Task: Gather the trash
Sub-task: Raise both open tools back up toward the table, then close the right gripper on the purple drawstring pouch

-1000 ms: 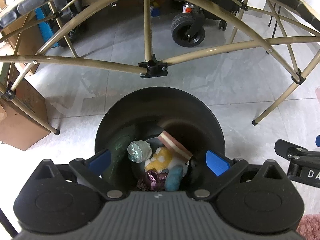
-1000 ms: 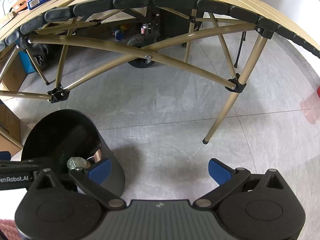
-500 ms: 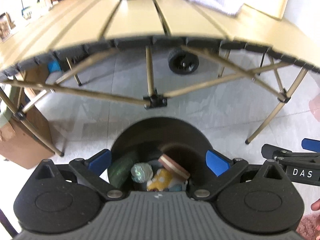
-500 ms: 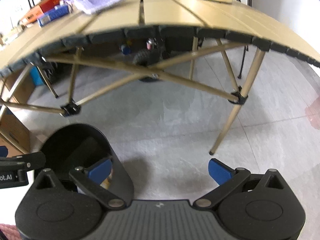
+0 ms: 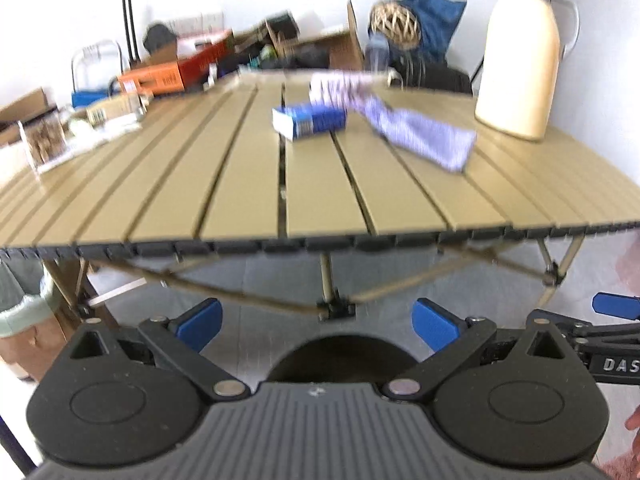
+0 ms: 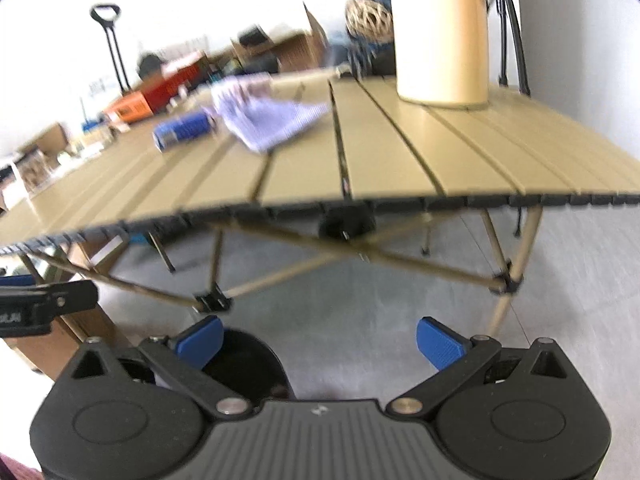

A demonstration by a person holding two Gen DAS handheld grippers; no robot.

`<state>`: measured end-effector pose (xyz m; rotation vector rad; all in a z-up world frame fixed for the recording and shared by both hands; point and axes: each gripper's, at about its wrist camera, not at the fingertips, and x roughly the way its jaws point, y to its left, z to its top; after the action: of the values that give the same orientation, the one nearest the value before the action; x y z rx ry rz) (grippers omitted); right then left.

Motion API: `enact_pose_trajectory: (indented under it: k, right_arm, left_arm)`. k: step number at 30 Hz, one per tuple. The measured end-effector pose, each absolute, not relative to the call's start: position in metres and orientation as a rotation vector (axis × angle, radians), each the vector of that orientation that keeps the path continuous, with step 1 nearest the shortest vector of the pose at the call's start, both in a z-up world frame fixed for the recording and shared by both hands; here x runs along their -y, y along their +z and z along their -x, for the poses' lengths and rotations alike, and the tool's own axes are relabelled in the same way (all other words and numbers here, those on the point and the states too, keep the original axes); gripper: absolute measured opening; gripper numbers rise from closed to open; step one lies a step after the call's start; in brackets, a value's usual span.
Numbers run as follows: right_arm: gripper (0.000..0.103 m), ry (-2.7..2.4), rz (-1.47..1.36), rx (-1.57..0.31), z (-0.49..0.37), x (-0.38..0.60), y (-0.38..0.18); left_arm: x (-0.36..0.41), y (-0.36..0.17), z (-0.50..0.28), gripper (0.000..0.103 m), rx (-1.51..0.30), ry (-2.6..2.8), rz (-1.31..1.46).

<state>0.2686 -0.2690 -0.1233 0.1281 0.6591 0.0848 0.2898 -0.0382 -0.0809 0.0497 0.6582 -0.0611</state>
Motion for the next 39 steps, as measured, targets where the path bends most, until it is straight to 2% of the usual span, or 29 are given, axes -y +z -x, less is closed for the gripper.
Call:
enact_pose_trajectory:
  k: [7,16,32,39]
  right_arm:
    - [0.103,0.129,-0.137,-0.479,-0.267,0.266,-0.092]
    - [0.103,0.146,-0.076,-0.389,-0.318,0.250,-0.070]
    - [0.103,0.129,-0.057,-0.423,-0.429,0.224,-0.067]
    - [0.103,0.105,-0.025,-0.540,-0.478,0.209,-0.076]
  left_arm:
    - [0.035,-0.066,-0.295,0.103,-0.578,-0.014,-0.028]
    - [0.028,-0.049,-0.319,0.103,-0.497,0.026,0.010]
    - [0.006,-0.037,-0.392,0.103,-0.472,0.076,0.073]
    - [-0.004,-0.037,-0.416,0.103,-0.490,0.096,0.096]
